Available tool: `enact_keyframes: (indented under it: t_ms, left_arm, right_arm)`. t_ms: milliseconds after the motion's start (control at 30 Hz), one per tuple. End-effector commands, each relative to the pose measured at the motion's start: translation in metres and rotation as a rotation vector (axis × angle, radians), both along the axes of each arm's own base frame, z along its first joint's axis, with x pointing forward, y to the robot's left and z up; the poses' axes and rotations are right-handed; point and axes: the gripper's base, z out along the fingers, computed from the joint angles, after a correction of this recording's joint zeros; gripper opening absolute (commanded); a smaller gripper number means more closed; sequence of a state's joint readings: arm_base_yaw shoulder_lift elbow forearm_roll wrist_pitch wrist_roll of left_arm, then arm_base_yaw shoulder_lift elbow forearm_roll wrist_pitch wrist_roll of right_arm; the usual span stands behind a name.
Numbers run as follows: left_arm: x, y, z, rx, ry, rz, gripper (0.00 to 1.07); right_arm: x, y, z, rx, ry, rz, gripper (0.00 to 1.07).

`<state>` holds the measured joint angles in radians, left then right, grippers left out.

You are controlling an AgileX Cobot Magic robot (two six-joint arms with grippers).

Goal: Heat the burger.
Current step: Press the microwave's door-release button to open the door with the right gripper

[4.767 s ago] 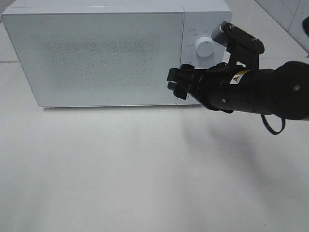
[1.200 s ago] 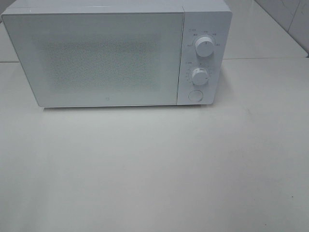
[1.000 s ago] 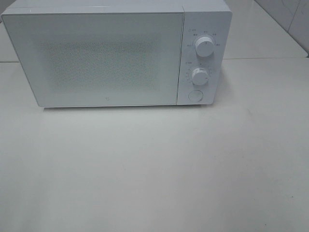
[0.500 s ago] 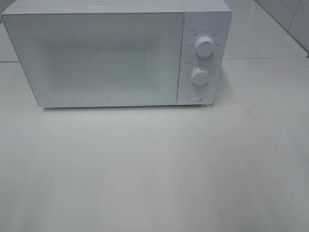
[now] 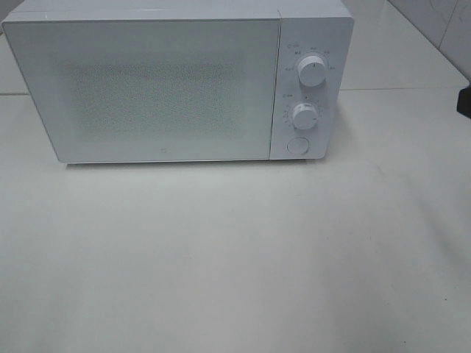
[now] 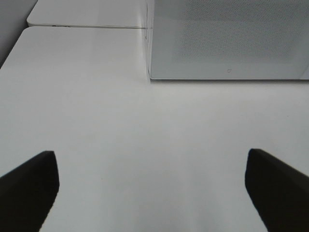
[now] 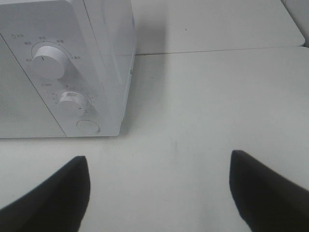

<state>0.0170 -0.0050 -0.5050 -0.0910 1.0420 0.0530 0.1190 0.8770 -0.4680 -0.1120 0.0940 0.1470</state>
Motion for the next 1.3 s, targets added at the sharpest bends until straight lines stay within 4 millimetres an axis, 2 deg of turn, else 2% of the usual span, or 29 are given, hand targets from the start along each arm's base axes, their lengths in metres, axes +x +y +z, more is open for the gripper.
enact_keyframes:
  t_ms: [33, 233, 300, 533, 633, 733, 800, 833, 867, 933, 1100, 1300]
  left_arm:
    - [-0.003, 0.000, 0.000, -0.010, -0.025, 0.002, 0.98]
    - [-0.003, 0.000, 0.000, -0.010, -0.025, 0.002, 0.98]
    - [-0.003, 0.000, 0.000, -0.010, -0.025, 0.002, 0.98]
    - [-0.003, 0.000, 0.000, -0.010, -0.025, 0.002, 0.98]
    - [-0.003, 0.000, 0.000, -0.010, -0.025, 0.002, 0.98]
    - [-0.003, 0.000, 0.000, -0.010, -0.025, 0.002, 0.98]
    - [-0.003, 0.000, 0.000, -0.010, -0.025, 0.002, 0.98]
    - [-0.003, 0.000, 0.000, -0.010, -0.025, 0.002, 0.98]
    - [-0.003, 0.000, 0.000, -0.010, -0.025, 0.002, 0.98]
    - [-0.003, 0.000, 0.000, -0.010, -0.025, 0.002, 0.98]
    - [-0.003, 0.000, 0.000, -0.010, -0.025, 0.002, 0.98]
    - [-0.003, 0.000, 0.000, -0.010, -0.025, 0.002, 0.98]
  right_arm:
    - [0.004, 0.000, -0.001, -0.001, -0.043, 0.006, 0.76]
    - [0.019, 0.004, -0.020, 0.010, -0.060, 0.024, 0.76]
    - [0.025, 0.005, -0.035, 0.021, -0.064, 0.031, 0.76]
    - [0.031, 0.007, -0.056, 0.041, -0.091, 0.039, 0.76]
    - [0.035, 0.008, -0.077, 0.075, -0.108, 0.019, 0.76]
    - [0.037, 0.007, -0.089, 0.092, -0.117, -0.005, 0.76]
    - [0.038, 0.007, -0.091, 0.095, -0.131, -0.008, 0.76]
    - [0.038, 0.006, -0.101, 0.092, -0.129, -0.021, 0.76]
    - [0.038, 0.006, -0.101, 0.092, -0.129, -0.021, 0.76]
    - [0.037, 0.004, -0.113, 0.091, -0.127, -0.038, 0.76]
    - [0.034, 0.003, -0.124, 0.088, -0.137, -0.045, 0.76]
    - [0.032, 0.018, -0.135, 0.064, -0.125, -0.051, 0.76]
